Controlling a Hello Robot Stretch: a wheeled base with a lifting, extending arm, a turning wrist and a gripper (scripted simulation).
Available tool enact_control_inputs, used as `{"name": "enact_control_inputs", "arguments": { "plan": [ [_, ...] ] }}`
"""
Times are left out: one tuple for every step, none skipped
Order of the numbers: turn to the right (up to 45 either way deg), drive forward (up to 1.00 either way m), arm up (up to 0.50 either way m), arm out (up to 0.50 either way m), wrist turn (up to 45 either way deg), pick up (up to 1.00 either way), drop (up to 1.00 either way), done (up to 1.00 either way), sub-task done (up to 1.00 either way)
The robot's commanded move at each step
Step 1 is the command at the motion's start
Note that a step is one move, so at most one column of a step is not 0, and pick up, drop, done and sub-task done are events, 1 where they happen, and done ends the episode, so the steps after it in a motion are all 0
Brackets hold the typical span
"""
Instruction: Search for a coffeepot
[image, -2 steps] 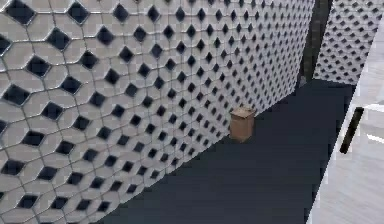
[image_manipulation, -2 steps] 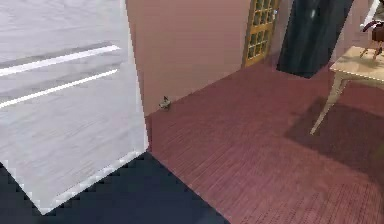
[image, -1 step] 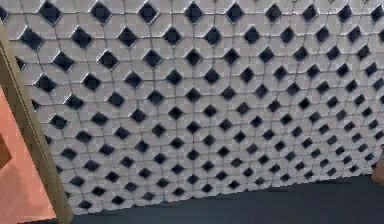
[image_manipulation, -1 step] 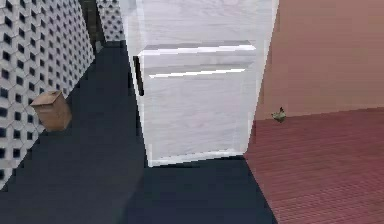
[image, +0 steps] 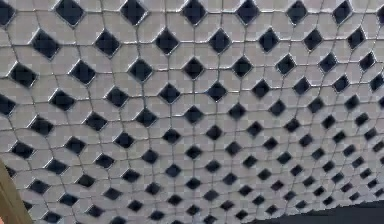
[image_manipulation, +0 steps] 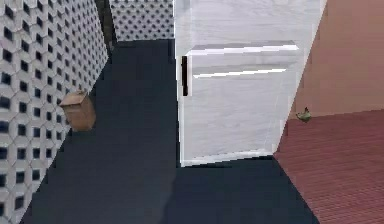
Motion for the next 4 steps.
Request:
{"name": "enact_control_inputs", "arguments": {
  "plan": [
    [-45.0,0.0,0.0,0.0,0.0,0.0,0.0,0.0,0.0],
    [-33.0,0.0,0.0,0.0,0.0,0.0,0.0,0.0,0.0],
    [0.0,0.85,0.0,0.0,0.0,0.0,0.0,0.0,0.0],
    [-24.0,0.0,0.0,0.0,0.0,0.0,0.0,0.0,0.0]
  ]
}}
